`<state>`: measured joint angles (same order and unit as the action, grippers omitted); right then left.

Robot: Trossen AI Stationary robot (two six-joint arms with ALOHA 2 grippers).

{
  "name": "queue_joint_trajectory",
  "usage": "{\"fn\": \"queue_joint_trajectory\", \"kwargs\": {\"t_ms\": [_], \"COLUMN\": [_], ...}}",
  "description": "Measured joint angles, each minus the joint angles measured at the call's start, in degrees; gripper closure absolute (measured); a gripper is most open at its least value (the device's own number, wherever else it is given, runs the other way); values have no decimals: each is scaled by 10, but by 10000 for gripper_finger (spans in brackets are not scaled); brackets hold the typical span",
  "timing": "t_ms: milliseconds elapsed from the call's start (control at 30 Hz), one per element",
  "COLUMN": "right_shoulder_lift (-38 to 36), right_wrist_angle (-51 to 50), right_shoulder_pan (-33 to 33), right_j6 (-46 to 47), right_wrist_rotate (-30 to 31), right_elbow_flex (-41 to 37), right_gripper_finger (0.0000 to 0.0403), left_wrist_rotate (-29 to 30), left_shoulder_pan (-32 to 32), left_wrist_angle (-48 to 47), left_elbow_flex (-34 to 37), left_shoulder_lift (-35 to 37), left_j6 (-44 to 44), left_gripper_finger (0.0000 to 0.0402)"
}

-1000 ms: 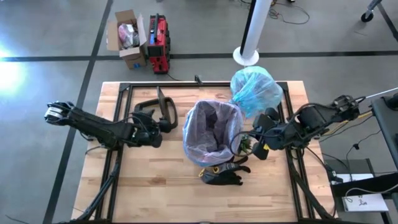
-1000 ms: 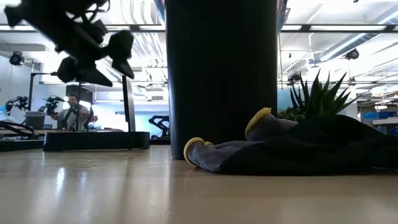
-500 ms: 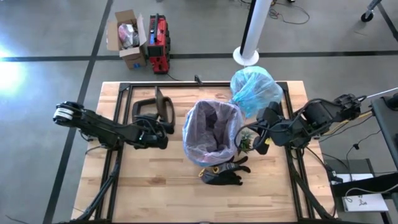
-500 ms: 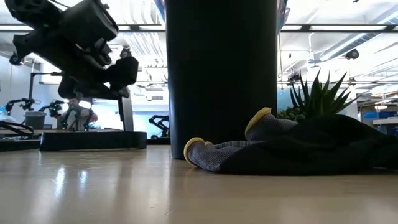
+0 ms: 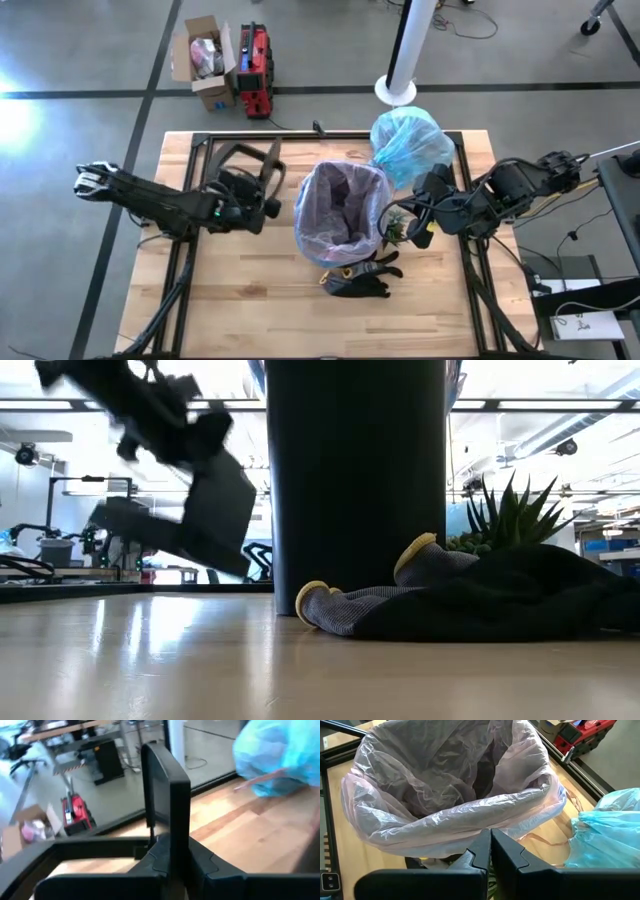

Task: Place trash/remove bag and relplace
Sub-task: Put the trash bin lid on the trash bin

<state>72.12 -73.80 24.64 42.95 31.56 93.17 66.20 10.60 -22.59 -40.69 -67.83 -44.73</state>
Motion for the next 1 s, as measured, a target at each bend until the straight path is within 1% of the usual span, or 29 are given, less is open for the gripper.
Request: {"fn": "queue_joint_trajectory", "kwargs": {"t_ms": [67, 133, 200, 233, 267, 333, 400, 500, 567, 633, 700, 833, 933, 1000], "right_shoulder_lift": [0, 0, 0, 0, 0, 0, -1, -2, -4, -6, -6, -7, -6, -6], "right_wrist_angle": [1, 1, 1, 1, 1, 2, 3, 6, 12, 22, 31, 43, 43, 43], "right_shoulder_pan": [0, 0, 0, 0, 0, 0, 0, -2, -3, -3, -3, -3, -3, -3], "right_j6": [0, 1, 0, -3, -6, -22, -35, -46, -63, -88, -117, -174, -208, -232], "right_wrist_rotate": [0, 0, 0, 0, 0, 1, 5, 25, 32, 41, 56, 85, 105, 110], "right_elbow_flex": [0, 0, 0, 0, 0, 0, 0, 1, 9, 23, 43, 86, 117, 135], "right_gripper_finger": [403, 403, 403, 403, 403, 403, 403, 403, 403, 403, 403, 403, 403, 403], "left_wrist_rotate": [-15, -23, -23, -22, -22, -37, -67, -119, -169, -227, -290, -402, -486, -544], "left_shoulder_pan": [6, 15, 25, 29, 34, 42, 45, 45, 44, 44, 45, 45, 43, 39], "left_wrist_angle": [-85, -186, -275, -302, -319, -325, -318, -307, -282, -239, -185, -62, 6, 31], "left_elbow_flex": [-50, -109, -172, -205, -234, -290, -347, -427, -470, -498, -514, -517, -512, -508], "left_shoulder_lift": [24, 44, 58, 65, 71, 82, 87, 89, 90, 86, 83, 71, 59, 45], "left_j6": [3, -26, -36, -27, -1, 78, 147, 192, 235, 286, 340, 428, 462, 471], "left_gripper_finger": [394, 393, 392, 392, 392, 392, 392, 392, 392, 392, 392, 393, 393, 393]}}
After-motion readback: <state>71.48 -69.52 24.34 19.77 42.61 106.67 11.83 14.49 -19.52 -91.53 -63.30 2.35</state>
